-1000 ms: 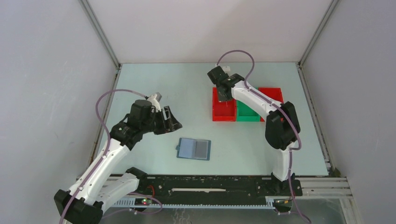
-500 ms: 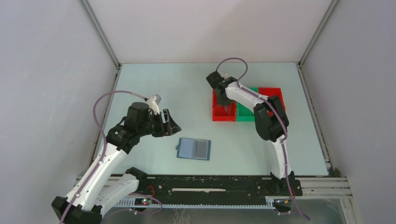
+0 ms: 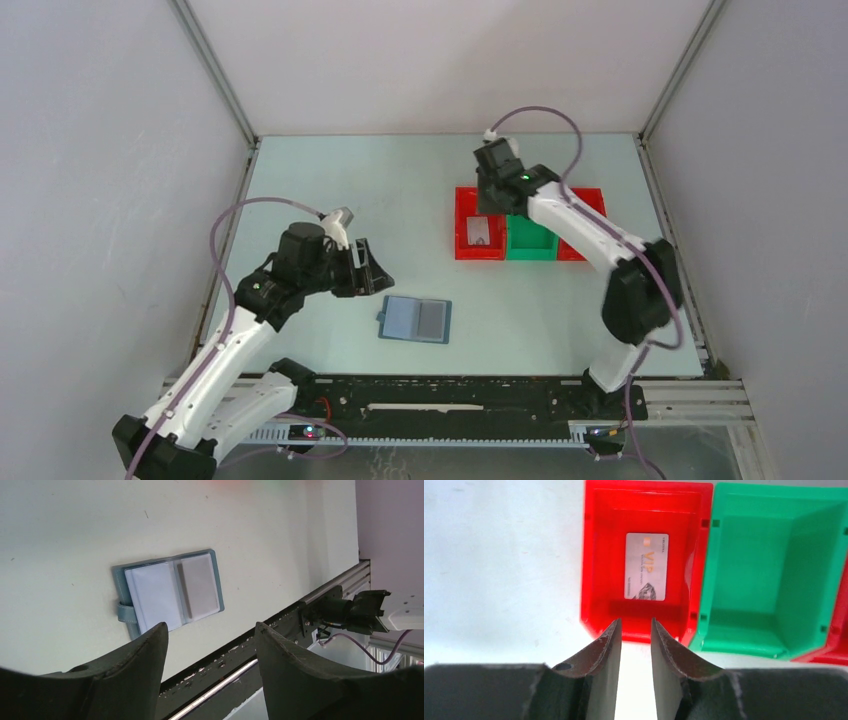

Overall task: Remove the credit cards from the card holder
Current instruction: Place the credit card in the storage box, then remove the credit card from the card holder.

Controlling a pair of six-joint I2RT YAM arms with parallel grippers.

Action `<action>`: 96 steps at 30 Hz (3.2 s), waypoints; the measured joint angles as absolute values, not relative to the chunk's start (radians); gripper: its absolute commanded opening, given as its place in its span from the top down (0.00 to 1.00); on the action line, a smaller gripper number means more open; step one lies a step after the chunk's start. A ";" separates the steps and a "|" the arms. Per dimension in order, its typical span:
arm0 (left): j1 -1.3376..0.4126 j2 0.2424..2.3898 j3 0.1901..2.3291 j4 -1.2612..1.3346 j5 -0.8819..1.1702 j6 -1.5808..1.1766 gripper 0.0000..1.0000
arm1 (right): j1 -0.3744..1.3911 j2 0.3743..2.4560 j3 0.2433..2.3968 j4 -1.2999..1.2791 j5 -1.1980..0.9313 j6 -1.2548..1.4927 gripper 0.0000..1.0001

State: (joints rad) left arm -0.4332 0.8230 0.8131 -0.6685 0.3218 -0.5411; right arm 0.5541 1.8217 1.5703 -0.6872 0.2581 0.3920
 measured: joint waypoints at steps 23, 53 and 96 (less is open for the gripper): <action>-0.567 1.126 0.568 -0.314 0.350 -0.692 0.36 | 0.740 1.338 0.648 -0.093 -0.209 0.839 0.63; -0.489 1.168 0.503 -0.291 0.310 -0.707 0.35 | 0.841 1.581 0.608 0.212 -0.288 1.013 0.63; -0.484 1.205 0.487 -0.280 0.321 -0.707 0.37 | 0.881 1.651 0.630 0.307 -0.318 1.045 0.64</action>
State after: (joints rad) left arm -0.4843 1.2049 0.4866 -0.2802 0.3206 -0.7067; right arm 0.8806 1.6512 0.6304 0.3073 -0.3180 1.0451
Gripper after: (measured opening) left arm 0.634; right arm 0.370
